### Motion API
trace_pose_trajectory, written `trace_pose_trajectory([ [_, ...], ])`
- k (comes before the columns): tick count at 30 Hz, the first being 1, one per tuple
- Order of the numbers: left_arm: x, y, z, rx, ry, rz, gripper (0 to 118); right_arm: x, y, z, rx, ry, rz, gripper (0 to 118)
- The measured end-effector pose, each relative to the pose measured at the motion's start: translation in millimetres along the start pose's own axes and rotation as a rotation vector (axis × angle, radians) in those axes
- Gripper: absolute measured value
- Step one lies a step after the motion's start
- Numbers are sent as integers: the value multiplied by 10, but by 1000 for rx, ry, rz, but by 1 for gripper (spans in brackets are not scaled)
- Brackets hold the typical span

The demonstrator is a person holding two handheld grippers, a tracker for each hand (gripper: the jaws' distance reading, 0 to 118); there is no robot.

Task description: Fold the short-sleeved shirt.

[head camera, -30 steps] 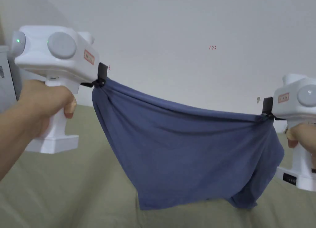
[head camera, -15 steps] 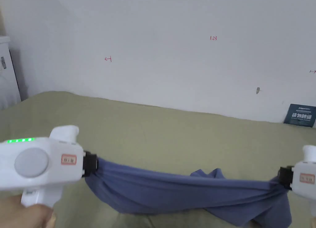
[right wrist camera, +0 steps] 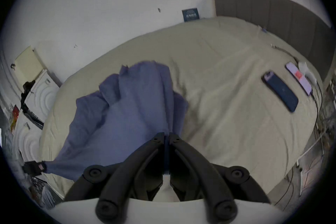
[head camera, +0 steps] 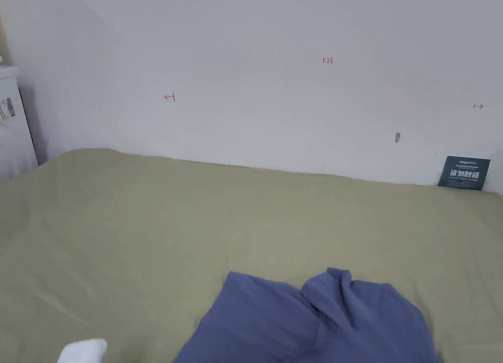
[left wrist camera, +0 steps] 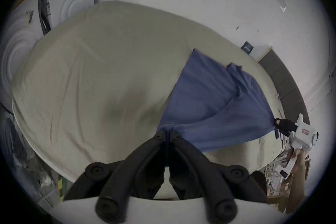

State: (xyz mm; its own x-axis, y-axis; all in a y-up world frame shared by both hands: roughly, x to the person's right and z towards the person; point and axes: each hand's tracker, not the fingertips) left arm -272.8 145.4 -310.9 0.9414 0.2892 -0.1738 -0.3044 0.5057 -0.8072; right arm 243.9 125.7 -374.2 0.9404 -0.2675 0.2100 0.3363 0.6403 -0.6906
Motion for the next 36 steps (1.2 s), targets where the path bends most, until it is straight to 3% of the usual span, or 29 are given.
trace_pose_trajectory([
  [8,-135,-513,-256,-141,27,69,3,291,-346,6,-9,-128,-18,4],
  [11,-59,-453,-221,-149,24,60,3,410,-281,139,12,-89,-80,4],
  [13,-8,-370,-107,-96,64,31,21,423,-214,289,45,-90,-72,4],
  [15,62,-289,44,-16,111,-10,67,383,-122,461,100,-67,-31,4],
  [16,107,-248,173,46,126,-22,75,336,-78,578,118,-63,6,4],
  [19,269,-175,539,253,59,-79,69,154,4,899,198,-48,170,4],
  [22,469,-184,780,401,77,-189,0,-44,-12,1188,279,-53,290,4],
  [26,635,-284,897,507,68,-257,0,-198,-111,1378,355,-36,366,3],
  [36,599,-220,797,425,44,-288,0,-287,-132,1330,305,-4,422,3],
])
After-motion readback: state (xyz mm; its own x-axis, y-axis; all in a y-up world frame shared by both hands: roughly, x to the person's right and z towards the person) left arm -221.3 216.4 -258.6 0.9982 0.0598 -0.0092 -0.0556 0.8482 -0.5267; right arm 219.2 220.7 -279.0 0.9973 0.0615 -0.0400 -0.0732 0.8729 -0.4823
